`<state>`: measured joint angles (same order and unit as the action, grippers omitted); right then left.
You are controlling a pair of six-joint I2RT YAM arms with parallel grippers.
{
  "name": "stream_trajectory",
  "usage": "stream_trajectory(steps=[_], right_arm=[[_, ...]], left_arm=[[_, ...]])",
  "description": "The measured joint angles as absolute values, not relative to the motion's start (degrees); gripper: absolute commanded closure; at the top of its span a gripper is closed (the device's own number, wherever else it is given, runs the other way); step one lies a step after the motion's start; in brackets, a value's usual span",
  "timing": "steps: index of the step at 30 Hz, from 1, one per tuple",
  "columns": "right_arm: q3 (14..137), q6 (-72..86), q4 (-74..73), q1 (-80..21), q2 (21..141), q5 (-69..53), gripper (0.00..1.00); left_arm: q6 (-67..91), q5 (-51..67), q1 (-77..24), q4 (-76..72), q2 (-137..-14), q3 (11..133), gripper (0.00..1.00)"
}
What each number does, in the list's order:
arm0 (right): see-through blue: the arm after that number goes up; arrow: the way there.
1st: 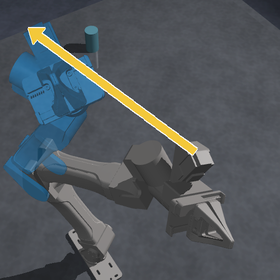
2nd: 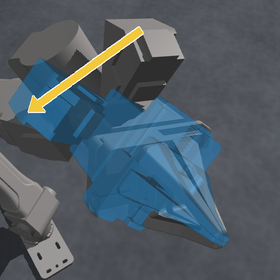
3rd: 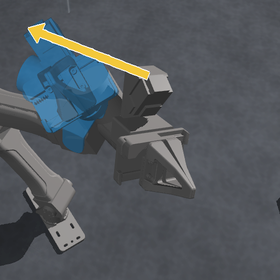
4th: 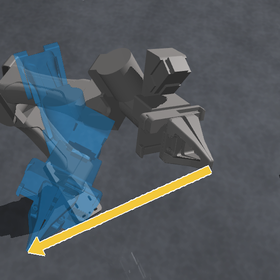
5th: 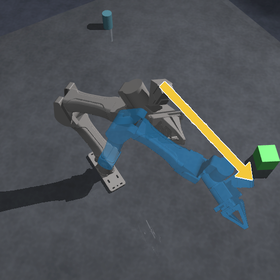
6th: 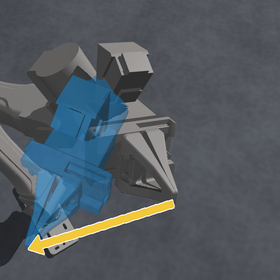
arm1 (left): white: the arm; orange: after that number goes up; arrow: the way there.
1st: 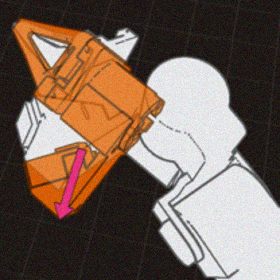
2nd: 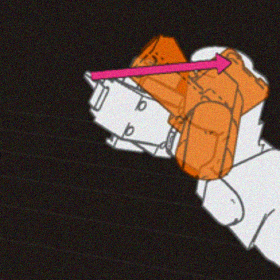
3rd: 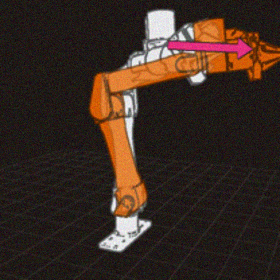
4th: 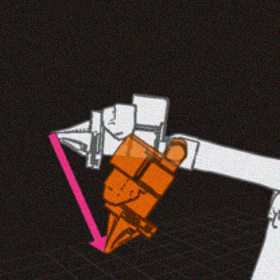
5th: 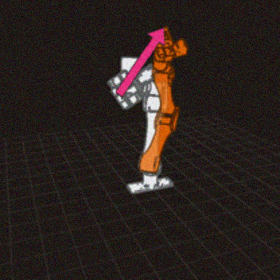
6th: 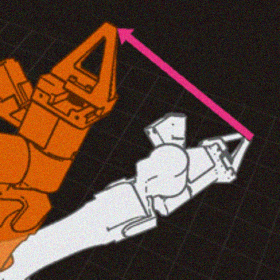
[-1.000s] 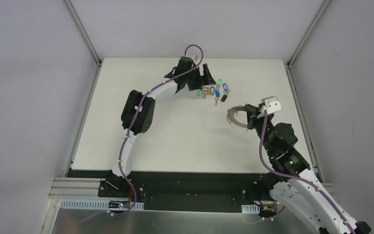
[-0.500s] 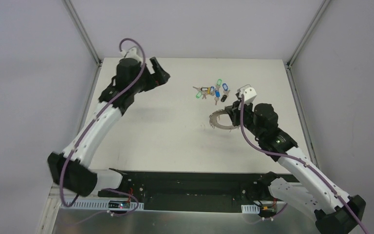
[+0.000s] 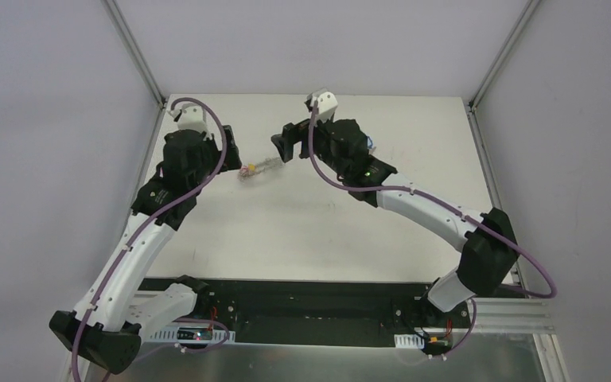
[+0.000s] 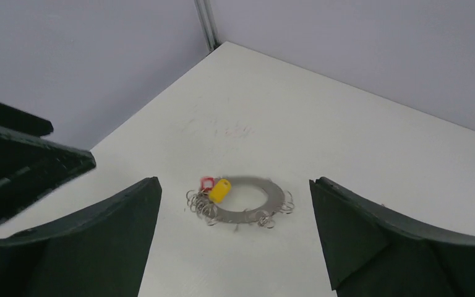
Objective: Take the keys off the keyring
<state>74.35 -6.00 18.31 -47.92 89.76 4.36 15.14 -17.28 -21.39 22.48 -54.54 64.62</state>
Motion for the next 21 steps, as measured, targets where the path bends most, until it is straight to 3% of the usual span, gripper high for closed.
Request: stream_trajectory(steps=[5,13,21], right_arm=[[72.4,-5.9,17.6,-48.5,85.9,8.9,0.01],[56.8,-4.2,17.3,-48.4,62.8,19.0,0.01],[51.5,-4.4,17.1,-48.4,47.3,24.9,0.01]], left_arm=[[16.5,-18.7,-21.4,21.8,-55.1,57.6,0.01],[24.5,-21.6,-21.4,18.5,-50.7,52.2,0.01],[25.2,-21.6,-21.4,15.1,-45.5,50.6,0.01]])
